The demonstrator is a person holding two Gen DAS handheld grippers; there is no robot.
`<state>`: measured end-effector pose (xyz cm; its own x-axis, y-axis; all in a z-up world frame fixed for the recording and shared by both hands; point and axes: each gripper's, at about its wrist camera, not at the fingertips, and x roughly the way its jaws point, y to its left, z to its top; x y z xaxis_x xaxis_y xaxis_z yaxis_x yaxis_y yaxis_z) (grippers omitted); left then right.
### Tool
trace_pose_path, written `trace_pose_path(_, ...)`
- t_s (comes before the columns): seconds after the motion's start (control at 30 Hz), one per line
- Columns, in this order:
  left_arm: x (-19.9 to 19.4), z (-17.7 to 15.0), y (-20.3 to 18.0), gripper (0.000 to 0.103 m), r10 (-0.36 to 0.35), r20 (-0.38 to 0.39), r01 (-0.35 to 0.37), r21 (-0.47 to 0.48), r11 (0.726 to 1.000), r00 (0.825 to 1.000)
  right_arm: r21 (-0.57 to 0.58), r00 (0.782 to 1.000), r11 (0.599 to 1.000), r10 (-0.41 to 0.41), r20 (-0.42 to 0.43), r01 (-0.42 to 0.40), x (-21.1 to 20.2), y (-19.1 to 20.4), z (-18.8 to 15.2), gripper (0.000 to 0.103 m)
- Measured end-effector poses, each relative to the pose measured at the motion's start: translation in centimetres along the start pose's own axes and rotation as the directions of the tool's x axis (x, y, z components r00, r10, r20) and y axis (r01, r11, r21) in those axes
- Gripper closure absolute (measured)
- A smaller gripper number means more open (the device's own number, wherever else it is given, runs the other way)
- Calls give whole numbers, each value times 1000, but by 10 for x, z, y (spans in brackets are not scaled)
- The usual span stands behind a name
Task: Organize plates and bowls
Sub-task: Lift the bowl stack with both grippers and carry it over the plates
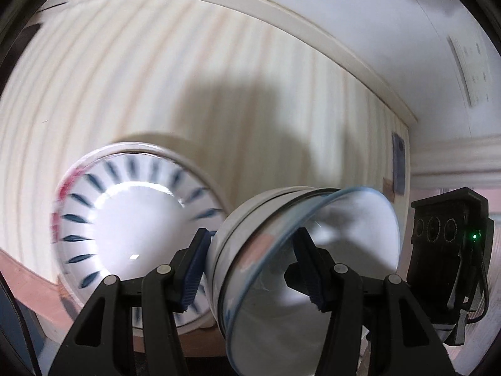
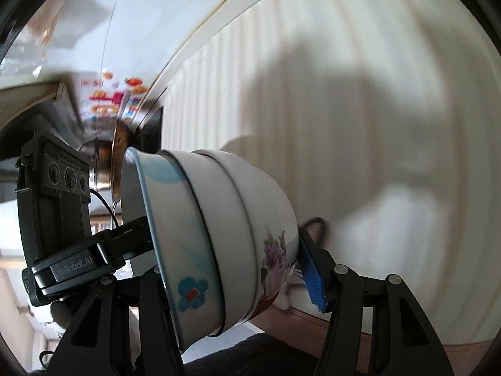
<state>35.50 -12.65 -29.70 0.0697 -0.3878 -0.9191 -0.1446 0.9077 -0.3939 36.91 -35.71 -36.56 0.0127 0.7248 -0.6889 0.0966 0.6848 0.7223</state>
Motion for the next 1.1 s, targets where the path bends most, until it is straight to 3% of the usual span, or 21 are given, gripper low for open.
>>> trace_pose_path(0.53, -24, -5, 109, 51, 51, 56, -39, -195, 980, 997, -116, 989, 993, -9, -147, -9, 110, 68, 13, 43)
trace_pose_path(0.73, -17, -6, 118, 51, 50, 54, -37, -221, 975, 997, -129, 987, 992, -33, -157, 13, 133, 74, 14, 43)
trace_pose_path(1.1, -9, -3, 119, 51, 34, 51, -23, -209, 978, 998, -160, 983, 984, -101, -153, 76, 138, 77, 13, 43)
